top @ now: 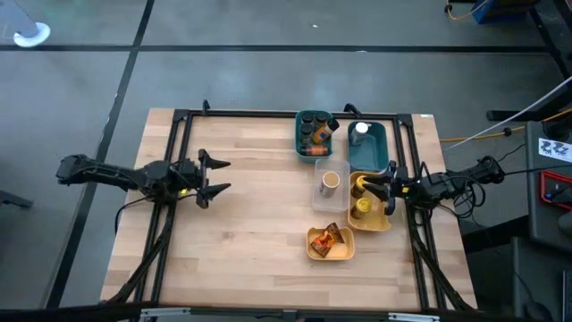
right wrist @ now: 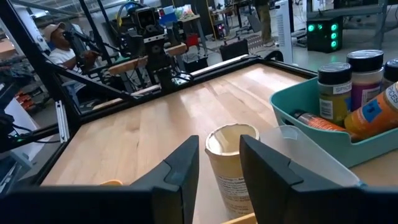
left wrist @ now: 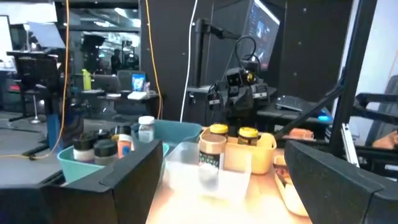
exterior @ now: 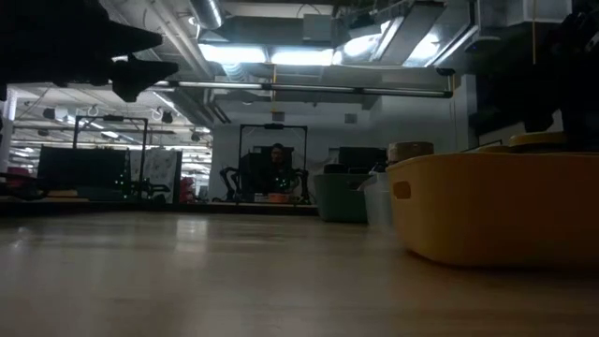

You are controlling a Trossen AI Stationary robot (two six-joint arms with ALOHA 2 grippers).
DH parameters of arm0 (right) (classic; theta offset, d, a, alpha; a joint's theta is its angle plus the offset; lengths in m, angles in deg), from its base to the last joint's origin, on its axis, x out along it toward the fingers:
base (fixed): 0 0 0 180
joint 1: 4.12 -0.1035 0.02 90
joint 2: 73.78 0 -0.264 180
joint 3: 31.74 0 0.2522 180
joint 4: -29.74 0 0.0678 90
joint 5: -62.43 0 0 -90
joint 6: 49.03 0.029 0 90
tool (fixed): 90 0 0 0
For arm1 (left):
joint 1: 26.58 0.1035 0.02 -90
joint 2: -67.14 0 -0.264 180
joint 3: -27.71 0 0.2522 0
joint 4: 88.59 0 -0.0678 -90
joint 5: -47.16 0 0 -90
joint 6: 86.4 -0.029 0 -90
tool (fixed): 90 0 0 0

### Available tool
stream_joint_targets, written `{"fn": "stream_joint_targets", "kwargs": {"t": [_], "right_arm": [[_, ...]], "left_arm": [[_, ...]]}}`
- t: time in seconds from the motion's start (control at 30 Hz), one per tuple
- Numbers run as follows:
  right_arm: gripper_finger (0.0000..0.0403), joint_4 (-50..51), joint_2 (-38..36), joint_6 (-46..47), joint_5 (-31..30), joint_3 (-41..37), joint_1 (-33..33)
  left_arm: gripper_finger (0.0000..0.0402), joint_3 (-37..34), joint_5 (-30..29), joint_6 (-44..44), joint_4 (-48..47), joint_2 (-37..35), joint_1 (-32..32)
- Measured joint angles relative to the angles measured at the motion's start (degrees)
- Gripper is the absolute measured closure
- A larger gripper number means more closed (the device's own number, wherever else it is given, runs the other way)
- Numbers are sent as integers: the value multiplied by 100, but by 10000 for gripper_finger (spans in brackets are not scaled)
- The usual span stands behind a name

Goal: Sort spices by type
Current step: Return to Home Position

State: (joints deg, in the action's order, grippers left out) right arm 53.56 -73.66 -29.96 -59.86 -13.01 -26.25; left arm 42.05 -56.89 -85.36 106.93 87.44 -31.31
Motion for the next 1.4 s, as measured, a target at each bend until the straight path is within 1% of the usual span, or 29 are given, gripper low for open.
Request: {"fn": "stream_joint_targets", "kwargs": {"t": [0.3,0.5,0.7,1.03,1.2,1.4], "right_arm": [[285,-3,0,4,0,0,0],[285,9,0,6,0,0,0],[285,54,0,2,0,5,0],[285,241,0,-139,-28,17,2],[285,259,0,-318,-382,13,2],[285,261,1,-590,-603,10,2]], "left_arm": [[82,0,-9,236,-1709,-1405,0],[82,-2,-9,315,-2429,-1985,0],[82,-2,-79,316,-2642,-2004,0],[82,-2,-87,100,-2647,-1976,0],[82,-2,-89,-145,-2647,-1969,0],[82,-2,-89,-57,-2648,-1969,0]]}}
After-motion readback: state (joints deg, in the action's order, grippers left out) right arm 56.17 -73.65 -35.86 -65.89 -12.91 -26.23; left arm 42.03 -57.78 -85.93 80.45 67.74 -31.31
